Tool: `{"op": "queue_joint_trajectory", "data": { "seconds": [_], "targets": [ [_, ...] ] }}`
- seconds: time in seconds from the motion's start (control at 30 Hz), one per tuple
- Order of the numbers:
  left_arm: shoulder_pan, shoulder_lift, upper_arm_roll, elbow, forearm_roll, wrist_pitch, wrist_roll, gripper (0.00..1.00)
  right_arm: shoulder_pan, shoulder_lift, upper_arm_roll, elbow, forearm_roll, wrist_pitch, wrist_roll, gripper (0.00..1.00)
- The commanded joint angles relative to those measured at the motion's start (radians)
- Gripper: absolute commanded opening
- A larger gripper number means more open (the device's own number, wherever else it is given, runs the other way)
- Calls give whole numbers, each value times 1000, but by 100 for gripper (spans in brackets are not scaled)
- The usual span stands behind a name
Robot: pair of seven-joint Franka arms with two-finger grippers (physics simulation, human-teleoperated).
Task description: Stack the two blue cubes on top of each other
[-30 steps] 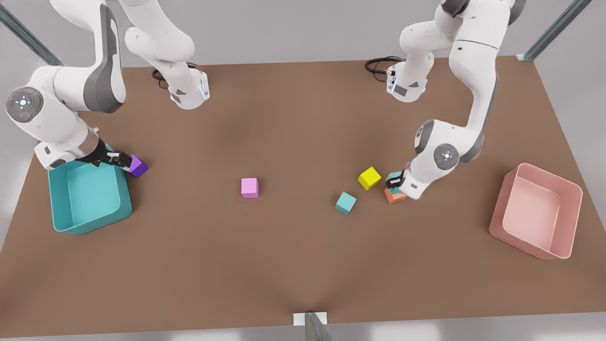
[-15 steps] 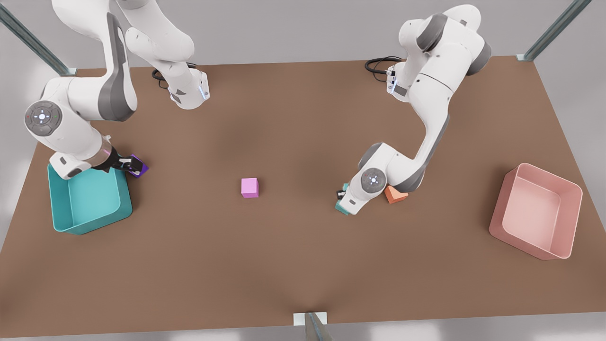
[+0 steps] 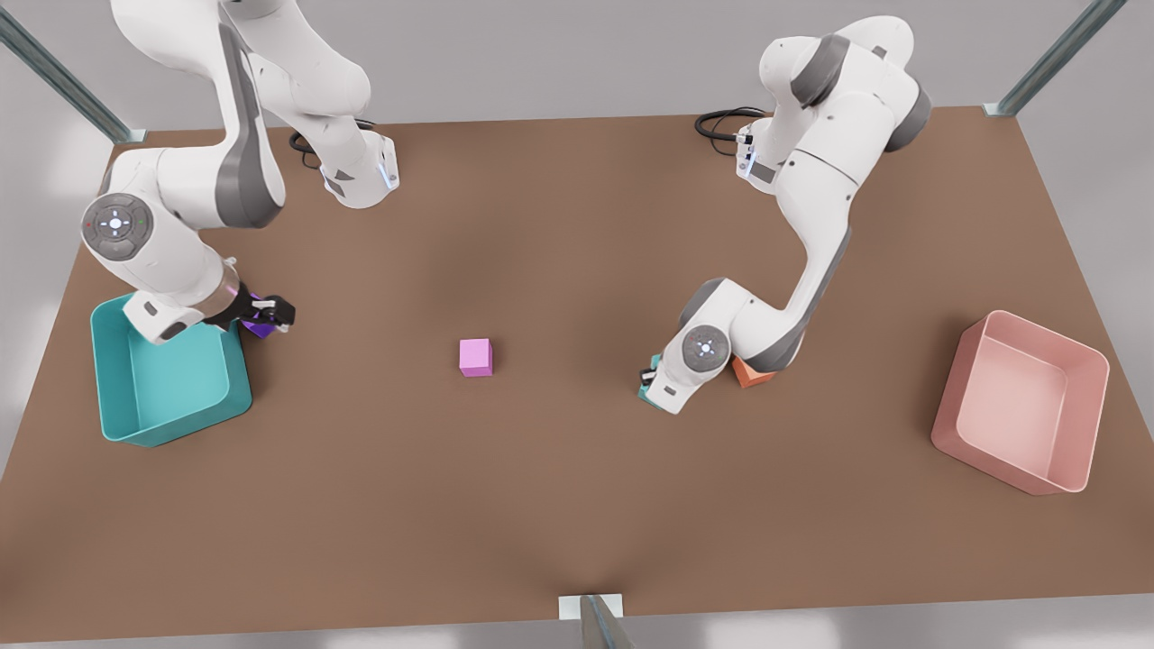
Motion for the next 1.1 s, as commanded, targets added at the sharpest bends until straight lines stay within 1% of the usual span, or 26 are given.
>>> {"op": "queue_joint_trajectory", "data": {
  "seconds": [0.0,0.27,0.3,0.5,0.53,0.57,0.6,0.63,0.67,0.7,0.73,0.77,0.8,0.83,0.87,0.9,0.93,1.0,1.03,1.07],
  "targets": [
    [-4,2,-2,4,-13,7,-59,61,-58,-1,-12,0,1,-1,-1,100],
    [-2,13,-1,39,-19,4,-52,61,-57,-1,-12,0,1,-1,-1,100],
    [2,13,-1,39,-16,4,-43,100,-57,-1,-12,0,1,-1,-1,100],
    [2,3,-1,60,-8,-14,-47,100,-57,-1,-12,0,1,-1,-1,100],
    [-2,-12,-6,123,-4,-112,-43,100,-57,0,-12,0,1,-1,-1,100],
    [-7,-20,-15,267,-5,-305,10,100,-57,0,-12,0,1,-1,-1,100],
    [4,-50,-13,347,-7,-468,79,100,-57,0,-12,0,1,-1,-1,100],
    [-2,-63,-7,399,-5,-543,86,100,-57,0,-12,0,1,-1,-1,100],
    [5,-81,-2,413,41,-576,105,100,-57,-1,-12,0,1,-1,-1,100],
    [33,-84,1,421,137,-577,230,100,-57,0,-12,0,1,-1,-1,100],
    [102,-83,1,448,150,-579,372,100,-57,-1,-12,0,1,-1,-1,100],
    [153,-83,1,465,150,-593,424,100,-58,-1,-12,0,1,-1,-1,100],
    [170,-83,-1,527,139,-616,438,100,-57,-1,-12,0,1,-3,-1,100],
    [178,-96,37,554,78,-640,621,100,-58,-1,-12,0,1,-3,-1,100],
    [130,-191,269,554,-126,-677,816,100,-58,-1,-12,0,1,-3,-1,100],
    [136,-306,341,463,-291,-625,824,100,-58,-1,-12,0,1,-3,-1,100],
    [131,-556,353,52,-291,-376,838,100,-58,0,-12,0,1,-3,-1,100],
    [137,-554,370,65,-321,-383,866,100,-58,0,-12,0,1,-3,-1,100],
    [133,-534,369,77,-318,-344,867,100,-58,-1,-12,0,1,-3,-1,100],
    [127,-530,369,82,-315,-346,864,100,-58,0,-12,0,1,-3,-1,100]
  ]
}}
